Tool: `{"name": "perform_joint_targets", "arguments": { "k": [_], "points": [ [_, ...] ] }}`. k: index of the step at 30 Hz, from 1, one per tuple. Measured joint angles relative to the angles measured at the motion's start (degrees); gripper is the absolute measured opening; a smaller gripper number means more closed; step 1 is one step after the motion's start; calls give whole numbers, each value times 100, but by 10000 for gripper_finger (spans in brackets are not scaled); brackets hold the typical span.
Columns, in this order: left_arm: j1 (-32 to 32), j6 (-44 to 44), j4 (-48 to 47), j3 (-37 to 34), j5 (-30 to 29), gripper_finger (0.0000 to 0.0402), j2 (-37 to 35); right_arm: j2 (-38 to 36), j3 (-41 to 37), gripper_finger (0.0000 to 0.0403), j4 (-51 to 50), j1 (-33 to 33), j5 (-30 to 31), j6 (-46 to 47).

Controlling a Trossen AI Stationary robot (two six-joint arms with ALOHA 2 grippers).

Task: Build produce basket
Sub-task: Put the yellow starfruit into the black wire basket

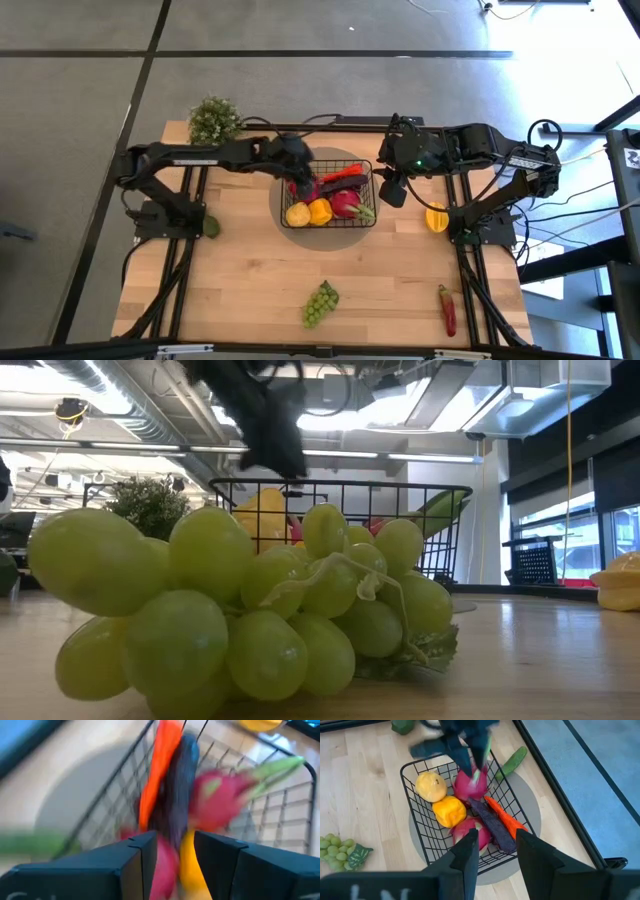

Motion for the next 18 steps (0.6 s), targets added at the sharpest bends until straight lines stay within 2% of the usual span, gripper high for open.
{"name": "perform_joint_targets", "arguments": {
  "k": [5, 8, 11, 15, 18],
  "points": [
    [-132, -911, -1349, 0, 445, 117, -635, 0, 0, 122, -2, 28, -187, -35],
    [-275, -1417, -2053, 0, 834, 117, -884, 0, 0, 122, -19, 28, -749, -170],
    [-472, -1865, -2649, 0, 897, 117, -1070, 0, 1, 122, -160, 33, -1112, -71],
    [-827, -2246, -3209, -2, 894, 117, -1208, -3, 2, 122, -874, 31, -1077, 597],
    [-1106, -2405, -3360, -2, 771, 117, -1257, -65, -15, 122, -1393, 99, -616, 1359]
  ]
}}
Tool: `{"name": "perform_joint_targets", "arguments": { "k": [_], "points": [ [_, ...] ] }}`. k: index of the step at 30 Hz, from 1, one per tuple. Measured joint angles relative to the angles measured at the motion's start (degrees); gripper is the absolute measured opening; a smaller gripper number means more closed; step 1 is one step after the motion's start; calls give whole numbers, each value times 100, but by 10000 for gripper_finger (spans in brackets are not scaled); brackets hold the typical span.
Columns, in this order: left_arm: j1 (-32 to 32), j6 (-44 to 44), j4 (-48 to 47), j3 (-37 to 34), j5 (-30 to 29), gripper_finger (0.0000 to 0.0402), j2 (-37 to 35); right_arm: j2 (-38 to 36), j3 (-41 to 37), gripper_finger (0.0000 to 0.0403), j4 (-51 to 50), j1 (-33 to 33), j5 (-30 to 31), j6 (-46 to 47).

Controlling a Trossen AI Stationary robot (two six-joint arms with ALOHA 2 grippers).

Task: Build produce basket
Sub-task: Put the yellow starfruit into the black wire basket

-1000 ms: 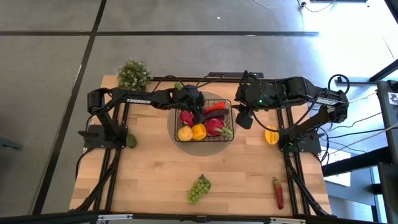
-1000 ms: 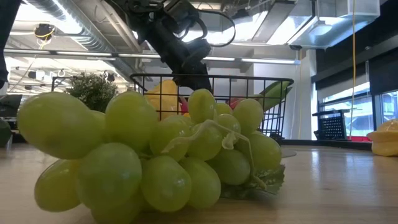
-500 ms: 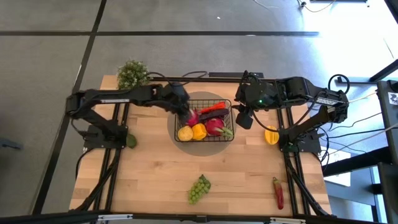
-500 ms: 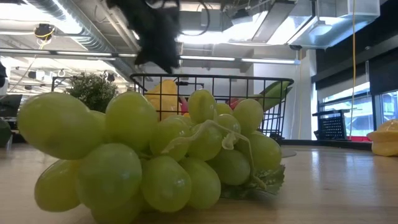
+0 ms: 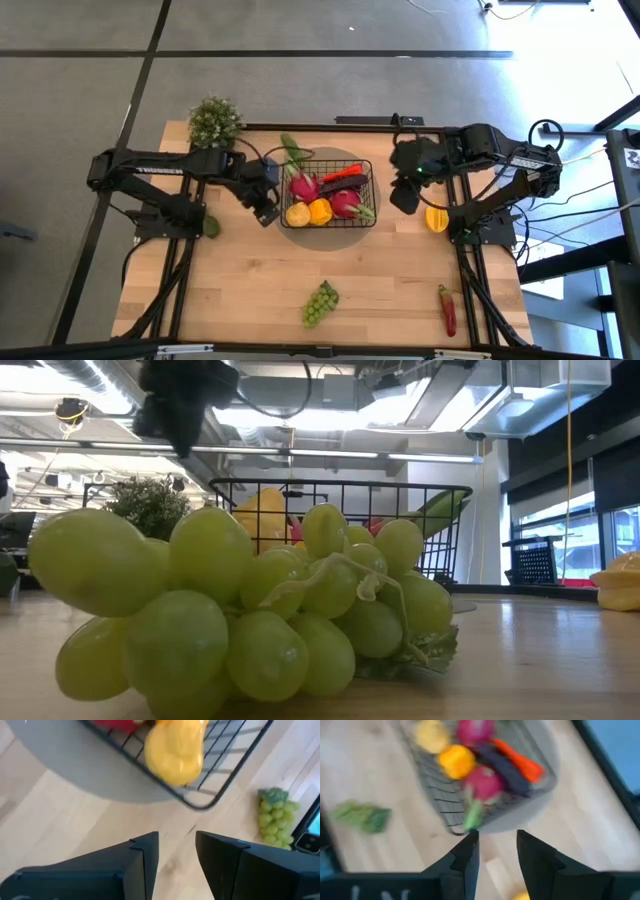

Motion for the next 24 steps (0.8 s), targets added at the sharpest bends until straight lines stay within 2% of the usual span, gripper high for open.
{"name": "perform_joint_targets", "arguments": {
  "k": [2, 6, 11, 15, 21, 24],
  "points": [
    [-169, -69, -84, 0, -88, 117, -45, -157, -120, 122, -178, 141, 403, 433],
    [-389, -204, -54, 0, -124, 117, -32, -756, -633, 122, 1, 524, 576, 1200],
    [-492, -324, -38, 0, -216, 117, -32, -1468, -1357, 122, -151, 818, 864, 3489],
    [-492, -365, -35, 0, -222, 117, -32, -1987, -2001, 122, -144, 1015, 727, 4938],
    [-490, -372, -21, 0, -227, 117, -32, -2833, -3195, 122, -153, 1123, 119, 6280],
    [-490, -495, -20, 0, -301, 117, -32, -3184, -3709, 122, -151, 1123, 52, 6613]
  ]
}}
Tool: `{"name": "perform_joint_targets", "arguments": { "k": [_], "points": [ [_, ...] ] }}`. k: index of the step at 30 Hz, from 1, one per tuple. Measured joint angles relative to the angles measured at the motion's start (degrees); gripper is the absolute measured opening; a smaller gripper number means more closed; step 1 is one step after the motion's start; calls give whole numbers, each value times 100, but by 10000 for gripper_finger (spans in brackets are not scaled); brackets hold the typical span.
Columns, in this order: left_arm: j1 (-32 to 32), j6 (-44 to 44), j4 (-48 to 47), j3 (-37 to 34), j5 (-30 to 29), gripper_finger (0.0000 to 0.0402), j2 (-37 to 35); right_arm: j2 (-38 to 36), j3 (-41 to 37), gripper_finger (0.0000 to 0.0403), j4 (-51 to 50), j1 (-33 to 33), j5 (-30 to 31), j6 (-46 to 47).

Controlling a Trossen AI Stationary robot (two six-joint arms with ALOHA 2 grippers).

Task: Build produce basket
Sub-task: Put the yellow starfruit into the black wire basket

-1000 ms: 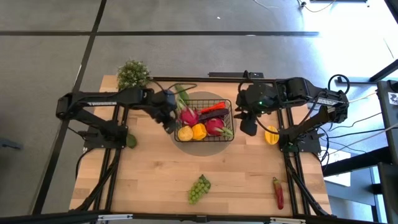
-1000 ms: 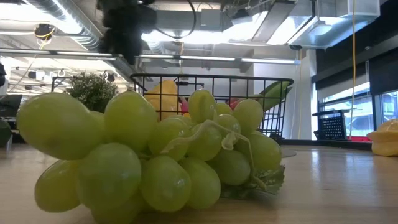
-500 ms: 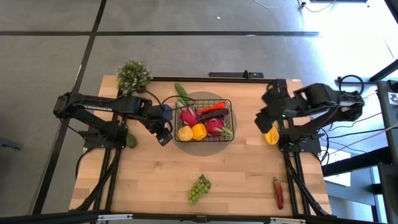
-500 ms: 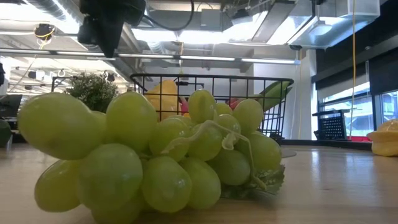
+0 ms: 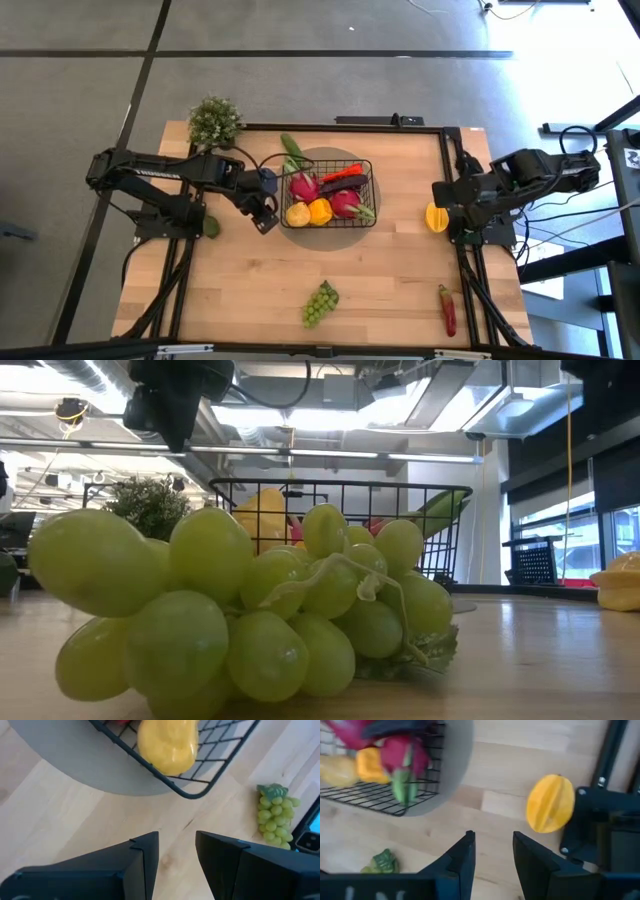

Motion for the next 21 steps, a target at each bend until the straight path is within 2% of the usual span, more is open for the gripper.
{"name": "perform_joint_targets", "arguments": {
  "k": [9, 19, 21],
  "points": [
    [2, -187, 0, 0, -64, 117, 0, -512, -1025, 122, 10, -4, -104, 135],
    [52, -406, 2, 0, -88, 117, 2, -518, -1906, 122, 407, -7, -123, 128],
    [52, -449, 4, 0, -85, 117, 2, -502, -2015, 122, 570, -7, -175, -223]
  ]
}}
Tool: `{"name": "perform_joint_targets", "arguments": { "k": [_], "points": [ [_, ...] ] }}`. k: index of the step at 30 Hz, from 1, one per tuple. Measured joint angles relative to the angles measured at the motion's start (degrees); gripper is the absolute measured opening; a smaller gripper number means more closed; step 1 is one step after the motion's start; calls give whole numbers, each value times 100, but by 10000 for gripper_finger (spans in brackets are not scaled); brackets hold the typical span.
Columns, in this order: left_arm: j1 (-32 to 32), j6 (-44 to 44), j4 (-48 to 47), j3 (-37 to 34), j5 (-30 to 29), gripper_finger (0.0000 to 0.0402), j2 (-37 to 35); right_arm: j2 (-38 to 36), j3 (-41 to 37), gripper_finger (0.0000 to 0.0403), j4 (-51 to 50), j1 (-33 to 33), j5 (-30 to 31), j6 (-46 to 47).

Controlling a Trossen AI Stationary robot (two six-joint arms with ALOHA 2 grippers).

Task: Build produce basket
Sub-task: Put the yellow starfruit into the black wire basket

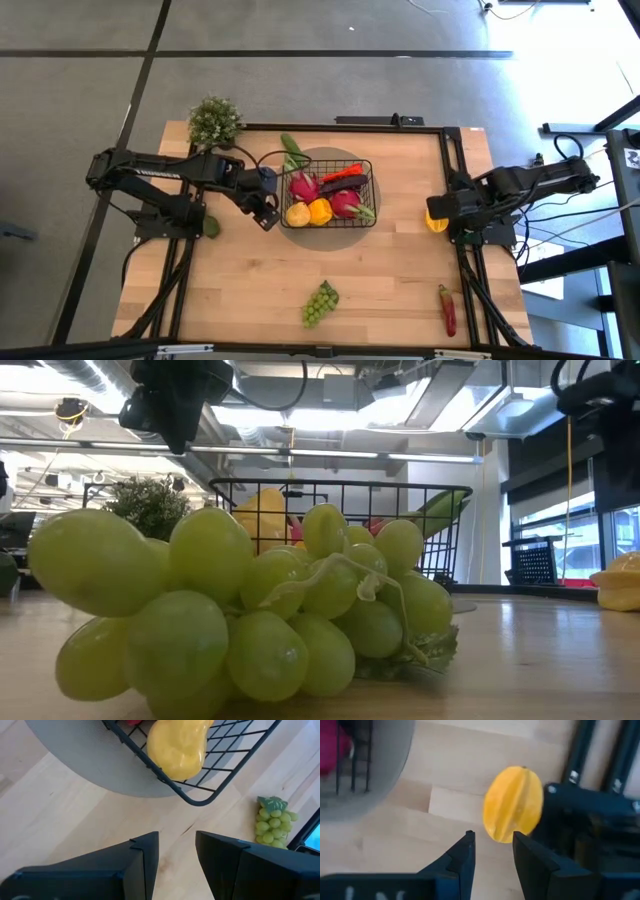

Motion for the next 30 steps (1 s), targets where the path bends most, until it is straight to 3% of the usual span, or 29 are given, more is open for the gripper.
{"name": "perform_joint_targets", "arguments": {
  "k": [5, 13, 30],
  "points": [
    [0, -11, 21, 0, 0, 117, 0, 159, -114, 122, 459, -4, -209, -1923],
    [0, -292, 47, 0, -50, 117, 4, 515, -114, 122, 283, -438, -178, -2838],
    [37, -580, 155, 0, -65, 117, 4, 1782, -114, 122, 266, -2793, -746, -4263]
  ]
}}
